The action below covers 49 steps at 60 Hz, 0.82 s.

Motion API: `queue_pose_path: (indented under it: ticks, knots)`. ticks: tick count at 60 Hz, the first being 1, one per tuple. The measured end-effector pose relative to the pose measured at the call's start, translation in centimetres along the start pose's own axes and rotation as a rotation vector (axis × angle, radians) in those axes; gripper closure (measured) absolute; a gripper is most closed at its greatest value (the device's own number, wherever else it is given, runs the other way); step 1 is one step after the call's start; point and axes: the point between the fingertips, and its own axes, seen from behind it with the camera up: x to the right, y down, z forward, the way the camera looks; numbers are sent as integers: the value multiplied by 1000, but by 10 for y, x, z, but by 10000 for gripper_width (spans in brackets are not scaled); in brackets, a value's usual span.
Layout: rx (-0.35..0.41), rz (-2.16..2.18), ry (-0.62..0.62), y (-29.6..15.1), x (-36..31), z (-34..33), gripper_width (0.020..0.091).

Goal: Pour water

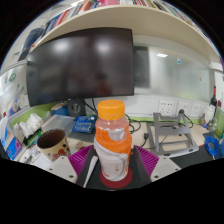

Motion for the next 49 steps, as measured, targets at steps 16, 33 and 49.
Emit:
queue_pose_path:
  ticks: [16,33,49]
  knots:
    - [-73,32,120,-2,-7,-91,249]
    - [1,36,217,-53,-27,-176,248]
    - [34,31,246,-72,-33,-204,257]
